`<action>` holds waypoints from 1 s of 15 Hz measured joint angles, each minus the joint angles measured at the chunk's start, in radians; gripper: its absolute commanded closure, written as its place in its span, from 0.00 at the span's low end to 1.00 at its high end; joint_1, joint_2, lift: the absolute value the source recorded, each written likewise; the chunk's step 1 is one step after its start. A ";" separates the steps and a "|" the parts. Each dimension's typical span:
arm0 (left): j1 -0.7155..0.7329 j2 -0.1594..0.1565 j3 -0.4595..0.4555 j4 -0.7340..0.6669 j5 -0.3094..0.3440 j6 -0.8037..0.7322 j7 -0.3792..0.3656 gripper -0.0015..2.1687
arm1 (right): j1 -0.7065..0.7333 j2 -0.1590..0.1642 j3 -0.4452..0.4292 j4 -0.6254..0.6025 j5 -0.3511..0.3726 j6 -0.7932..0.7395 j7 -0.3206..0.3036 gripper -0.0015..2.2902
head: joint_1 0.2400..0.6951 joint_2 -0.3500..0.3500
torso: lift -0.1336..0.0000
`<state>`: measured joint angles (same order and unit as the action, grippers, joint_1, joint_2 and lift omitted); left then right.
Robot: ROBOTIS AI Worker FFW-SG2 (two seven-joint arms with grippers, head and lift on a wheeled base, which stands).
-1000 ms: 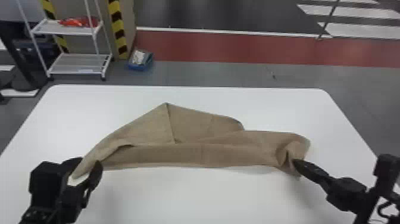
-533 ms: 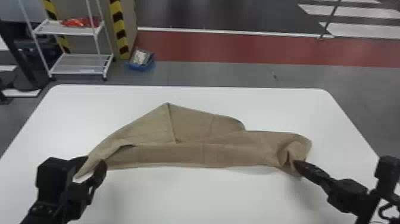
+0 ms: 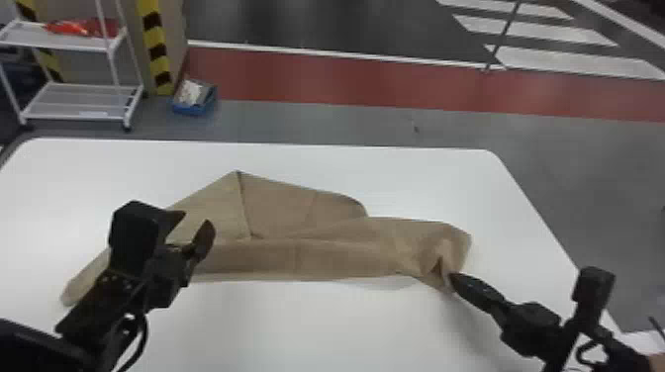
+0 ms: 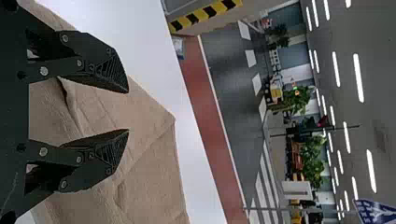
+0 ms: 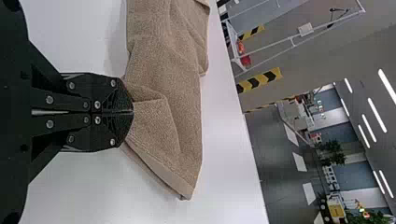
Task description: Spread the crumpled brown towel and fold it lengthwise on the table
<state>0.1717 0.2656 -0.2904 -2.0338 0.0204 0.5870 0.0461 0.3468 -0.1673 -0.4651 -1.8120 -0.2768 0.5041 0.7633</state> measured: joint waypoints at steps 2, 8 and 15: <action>-0.077 -0.028 -0.062 0.057 -0.007 0.058 -0.012 0.33 | 0.004 0.003 -0.009 0.005 -0.003 -0.013 0.003 0.53 | 1.00 0.09 | 0.08; -0.189 -0.077 -0.140 0.187 -0.015 0.100 -0.022 0.33 | 0.000 0.003 -0.022 0.051 -0.015 -0.062 0.013 0.53 | 1.00 0.02 | 0.08; -0.264 -0.100 -0.193 0.265 -0.032 0.196 -0.022 0.33 | 0.004 0.003 -0.044 0.068 -0.022 -0.081 0.021 0.53 | 1.00 0.00 | 0.08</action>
<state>-0.0918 0.1658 -0.4830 -1.7684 -0.0120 0.7830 0.0245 0.3507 -0.1641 -0.5093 -1.7441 -0.2986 0.4228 0.7839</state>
